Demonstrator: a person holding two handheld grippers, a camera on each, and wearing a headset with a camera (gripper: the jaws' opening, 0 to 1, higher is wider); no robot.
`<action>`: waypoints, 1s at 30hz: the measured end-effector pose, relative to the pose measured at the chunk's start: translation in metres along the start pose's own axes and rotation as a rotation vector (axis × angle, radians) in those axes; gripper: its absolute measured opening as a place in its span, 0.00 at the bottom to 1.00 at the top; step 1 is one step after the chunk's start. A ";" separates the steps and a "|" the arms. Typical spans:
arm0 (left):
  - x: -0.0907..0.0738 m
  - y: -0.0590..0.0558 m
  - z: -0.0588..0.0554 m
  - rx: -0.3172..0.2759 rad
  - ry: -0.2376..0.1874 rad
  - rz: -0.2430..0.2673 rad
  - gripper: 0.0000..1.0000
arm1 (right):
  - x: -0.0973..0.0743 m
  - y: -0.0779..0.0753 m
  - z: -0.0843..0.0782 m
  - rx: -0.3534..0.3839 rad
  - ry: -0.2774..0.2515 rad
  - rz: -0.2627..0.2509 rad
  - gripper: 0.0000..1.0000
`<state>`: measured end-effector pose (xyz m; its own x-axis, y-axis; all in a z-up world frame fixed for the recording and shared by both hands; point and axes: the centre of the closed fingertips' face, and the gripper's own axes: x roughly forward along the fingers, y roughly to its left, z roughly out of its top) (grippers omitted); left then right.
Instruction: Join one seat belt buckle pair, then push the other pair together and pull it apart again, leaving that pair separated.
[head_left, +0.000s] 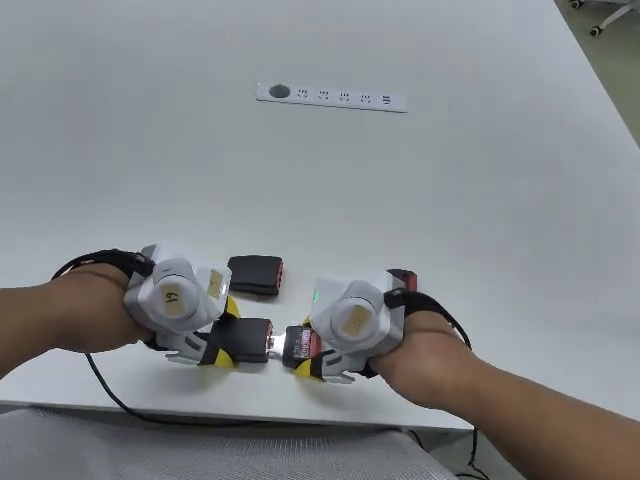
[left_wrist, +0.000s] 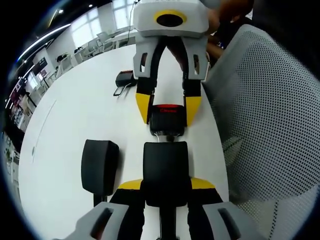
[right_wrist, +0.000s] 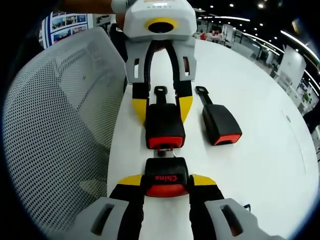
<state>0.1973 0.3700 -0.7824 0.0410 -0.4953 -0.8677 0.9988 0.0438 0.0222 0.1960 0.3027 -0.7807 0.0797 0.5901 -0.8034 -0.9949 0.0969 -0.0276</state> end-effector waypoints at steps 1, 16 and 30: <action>0.000 0.000 0.000 -0.001 0.002 -0.001 0.33 | 0.000 0.001 0.000 0.001 0.001 -0.002 0.30; 0.000 0.000 -0.001 -0.008 0.001 0.004 0.32 | 0.003 0.007 0.015 -0.020 0.006 -0.010 0.30; 0.001 0.000 -0.001 -0.004 -0.020 0.003 0.33 | -0.002 0.007 0.005 -0.059 -0.005 -0.003 0.31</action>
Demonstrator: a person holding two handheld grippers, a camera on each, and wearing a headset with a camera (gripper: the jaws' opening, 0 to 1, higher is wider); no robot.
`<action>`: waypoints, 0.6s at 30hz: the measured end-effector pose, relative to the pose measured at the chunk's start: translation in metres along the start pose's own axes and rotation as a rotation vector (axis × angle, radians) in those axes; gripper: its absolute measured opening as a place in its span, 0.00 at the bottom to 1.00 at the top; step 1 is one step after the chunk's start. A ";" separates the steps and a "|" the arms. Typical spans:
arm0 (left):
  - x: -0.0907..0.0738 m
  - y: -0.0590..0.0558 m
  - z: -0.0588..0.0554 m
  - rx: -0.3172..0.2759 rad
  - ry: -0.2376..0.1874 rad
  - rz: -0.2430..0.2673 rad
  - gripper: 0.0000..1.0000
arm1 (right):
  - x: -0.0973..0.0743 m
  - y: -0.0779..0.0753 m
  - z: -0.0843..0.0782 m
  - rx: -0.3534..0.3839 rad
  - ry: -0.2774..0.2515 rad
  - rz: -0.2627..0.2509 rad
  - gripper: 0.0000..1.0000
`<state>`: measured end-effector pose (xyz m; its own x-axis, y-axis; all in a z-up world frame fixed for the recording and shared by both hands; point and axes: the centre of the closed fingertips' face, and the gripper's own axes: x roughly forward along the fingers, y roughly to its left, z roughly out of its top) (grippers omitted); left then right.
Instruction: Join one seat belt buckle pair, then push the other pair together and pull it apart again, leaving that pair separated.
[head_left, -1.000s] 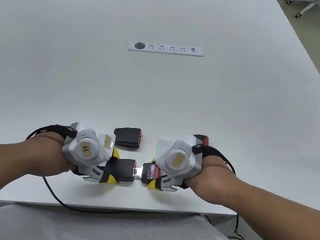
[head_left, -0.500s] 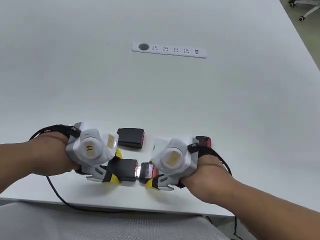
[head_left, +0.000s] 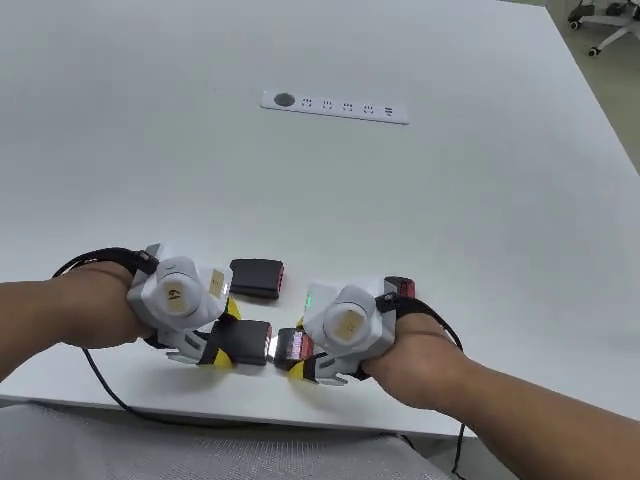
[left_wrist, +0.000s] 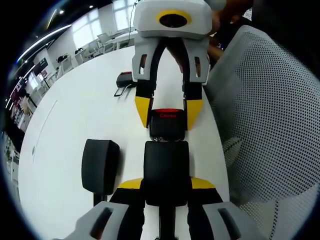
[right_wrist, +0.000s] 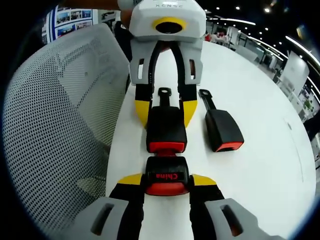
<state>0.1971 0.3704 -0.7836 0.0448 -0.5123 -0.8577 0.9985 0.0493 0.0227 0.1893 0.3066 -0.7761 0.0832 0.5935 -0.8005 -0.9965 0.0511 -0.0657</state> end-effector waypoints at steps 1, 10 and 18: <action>0.000 0.000 0.000 -0.002 -0.001 0.004 0.33 | 0.002 -0.002 -0.001 0.001 0.000 0.000 0.31; -0.001 0.000 0.001 -0.011 0.019 0.022 0.33 | 0.003 -0.001 -0.003 -0.003 -0.007 0.007 0.32; -0.002 -0.001 0.004 -0.027 0.034 0.010 0.34 | 0.003 -0.002 -0.001 -0.004 0.001 0.002 0.33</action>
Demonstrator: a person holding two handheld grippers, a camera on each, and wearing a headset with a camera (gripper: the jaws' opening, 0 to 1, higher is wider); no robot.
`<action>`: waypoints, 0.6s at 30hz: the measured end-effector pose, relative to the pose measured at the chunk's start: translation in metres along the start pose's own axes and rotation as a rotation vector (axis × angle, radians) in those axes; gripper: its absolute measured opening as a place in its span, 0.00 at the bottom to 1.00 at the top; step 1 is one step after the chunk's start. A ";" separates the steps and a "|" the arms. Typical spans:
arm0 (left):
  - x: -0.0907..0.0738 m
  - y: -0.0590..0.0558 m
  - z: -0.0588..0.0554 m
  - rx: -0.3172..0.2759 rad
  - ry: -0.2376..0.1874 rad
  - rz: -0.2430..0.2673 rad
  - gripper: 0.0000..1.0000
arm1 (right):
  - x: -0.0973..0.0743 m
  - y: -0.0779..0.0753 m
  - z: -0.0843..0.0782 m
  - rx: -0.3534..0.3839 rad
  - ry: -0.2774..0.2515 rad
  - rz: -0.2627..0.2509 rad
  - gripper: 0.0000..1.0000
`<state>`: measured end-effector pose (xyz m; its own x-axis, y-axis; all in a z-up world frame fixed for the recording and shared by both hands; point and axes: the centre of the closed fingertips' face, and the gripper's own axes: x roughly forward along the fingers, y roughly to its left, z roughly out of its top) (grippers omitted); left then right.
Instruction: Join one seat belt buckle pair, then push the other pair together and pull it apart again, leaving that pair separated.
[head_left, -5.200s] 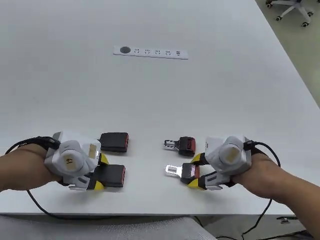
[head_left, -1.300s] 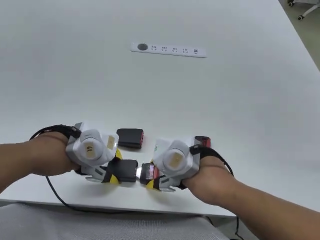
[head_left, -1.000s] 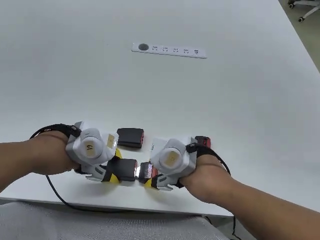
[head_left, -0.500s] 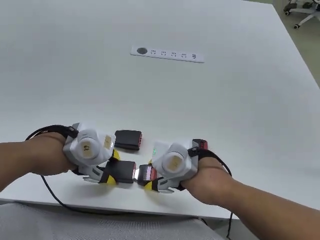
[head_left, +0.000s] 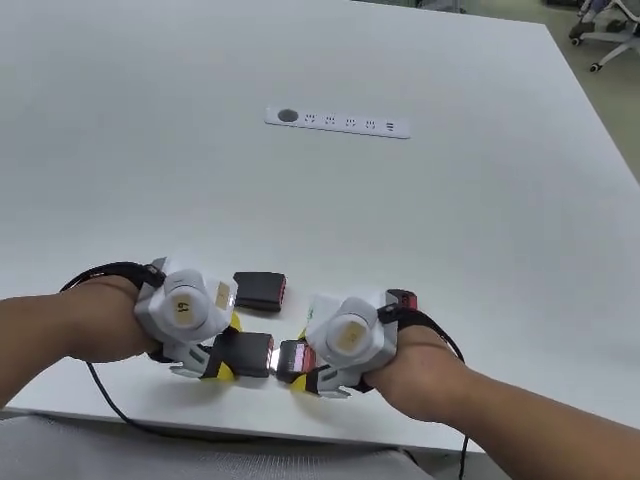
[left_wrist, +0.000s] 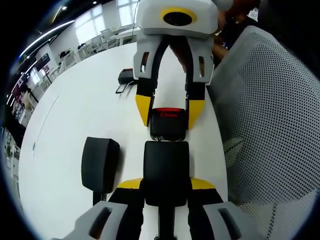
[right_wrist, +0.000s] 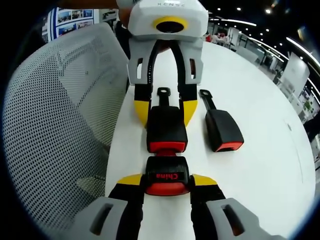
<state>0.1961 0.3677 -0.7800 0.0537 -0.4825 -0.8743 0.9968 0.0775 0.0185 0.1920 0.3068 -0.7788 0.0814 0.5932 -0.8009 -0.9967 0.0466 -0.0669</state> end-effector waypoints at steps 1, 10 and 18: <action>0.000 0.000 0.000 0.001 -0.001 -0.001 0.34 | 0.000 -0.001 0.000 0.006 0.000 -0.002 0.33; -0.001 0.000 -0.001 -0.041 -0.001 0.020 0.35 | 0.001 -0.005 -0.001 0.072 0.007 -0.018 0.37; -0.011 0.000 0.000 -0.026 -0.003 0.054 0.39 | -0.008 -0.003 0.007 0.034 0.011 -0.030 0.41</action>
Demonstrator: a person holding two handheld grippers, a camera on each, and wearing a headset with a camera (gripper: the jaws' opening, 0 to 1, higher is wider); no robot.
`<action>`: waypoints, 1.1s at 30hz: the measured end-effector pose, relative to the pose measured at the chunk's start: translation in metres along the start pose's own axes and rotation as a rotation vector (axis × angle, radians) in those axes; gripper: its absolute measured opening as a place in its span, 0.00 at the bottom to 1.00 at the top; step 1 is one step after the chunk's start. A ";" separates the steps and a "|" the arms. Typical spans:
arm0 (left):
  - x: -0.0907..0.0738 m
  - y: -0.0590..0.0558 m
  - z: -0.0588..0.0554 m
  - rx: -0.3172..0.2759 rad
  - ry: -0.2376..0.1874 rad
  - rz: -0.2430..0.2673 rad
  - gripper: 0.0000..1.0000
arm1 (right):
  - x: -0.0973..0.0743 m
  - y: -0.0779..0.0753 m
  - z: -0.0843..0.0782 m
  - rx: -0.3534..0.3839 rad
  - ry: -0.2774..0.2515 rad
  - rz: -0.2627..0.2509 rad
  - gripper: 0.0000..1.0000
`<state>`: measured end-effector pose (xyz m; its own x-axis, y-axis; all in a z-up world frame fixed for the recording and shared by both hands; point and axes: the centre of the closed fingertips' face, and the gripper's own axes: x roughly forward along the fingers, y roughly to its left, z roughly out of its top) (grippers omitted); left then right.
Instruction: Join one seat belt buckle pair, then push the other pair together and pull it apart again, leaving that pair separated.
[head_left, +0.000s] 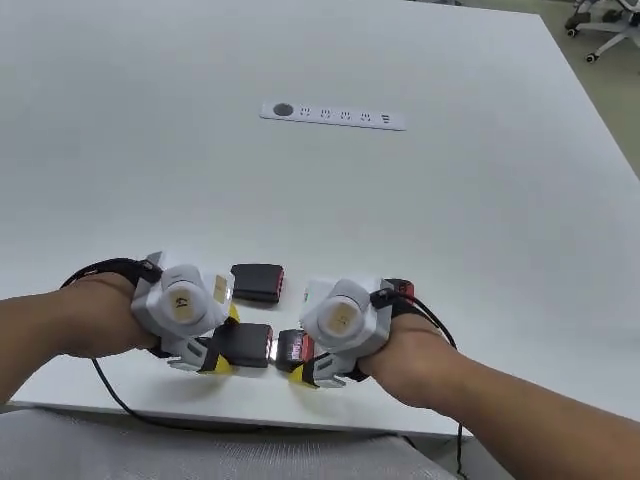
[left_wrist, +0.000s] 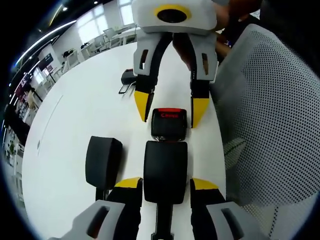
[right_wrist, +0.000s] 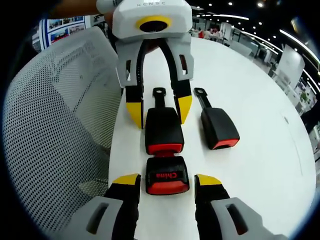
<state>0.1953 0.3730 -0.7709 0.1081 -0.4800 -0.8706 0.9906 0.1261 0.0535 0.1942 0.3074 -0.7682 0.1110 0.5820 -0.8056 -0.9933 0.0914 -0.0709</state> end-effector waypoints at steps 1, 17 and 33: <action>-0.003 0.000 0.000 -0.004 -0.005 0.004 0.40 | -0.004 0.000 0.004 -0.002 -0.009 0.002 0.41; -0.031 0.036 0.040 -0.022 -0.100 0.086 0.45 | -0.042 -0.029 -0.005 0.020 -0.062 -0.038 0.38; -0.013 0.074 0.038 -0.006 -0.074 0.084 0.44 | -0.065 -0.082 -0.051 0.048 -0.009 -0.106 0.39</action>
<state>0.2703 0.3552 -0.7370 0.1966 -0.5302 -0.8248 0.9774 0.1732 0.1216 0.2667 0.2206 -0.7399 0.2162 0.5741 -0.7897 -0.9732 0.1913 -0.1273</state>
